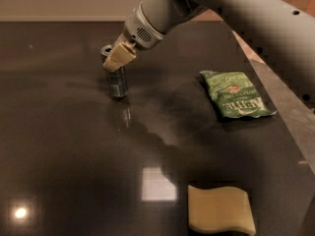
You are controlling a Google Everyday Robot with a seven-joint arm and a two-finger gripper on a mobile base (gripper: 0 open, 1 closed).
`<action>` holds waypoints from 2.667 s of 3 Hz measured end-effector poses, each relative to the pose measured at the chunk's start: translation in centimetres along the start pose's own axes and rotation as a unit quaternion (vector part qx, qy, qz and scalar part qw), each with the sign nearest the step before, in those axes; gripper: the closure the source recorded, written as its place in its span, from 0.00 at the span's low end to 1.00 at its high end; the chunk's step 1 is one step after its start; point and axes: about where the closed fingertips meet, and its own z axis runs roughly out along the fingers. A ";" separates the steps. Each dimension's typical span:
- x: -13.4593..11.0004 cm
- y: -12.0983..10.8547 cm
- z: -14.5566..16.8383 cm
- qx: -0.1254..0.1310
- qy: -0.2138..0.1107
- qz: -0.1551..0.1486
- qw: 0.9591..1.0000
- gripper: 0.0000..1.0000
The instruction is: Move redbull can near green jalapeno chip bag
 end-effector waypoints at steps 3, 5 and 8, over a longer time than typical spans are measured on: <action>7.3 -3.4 -10.2 0.053 0.030 0.060 0.996 1.00; 12.8 -5.3 -12.9 0.068 0.031 0.112 0.991 1.00; 16.3 -6.1 -13.3 0.086 0.028 0.142 0.986 0.62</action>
Offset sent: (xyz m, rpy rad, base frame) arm 0.0127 -0.1470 0.0363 -0.0659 -0.0026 -0.1861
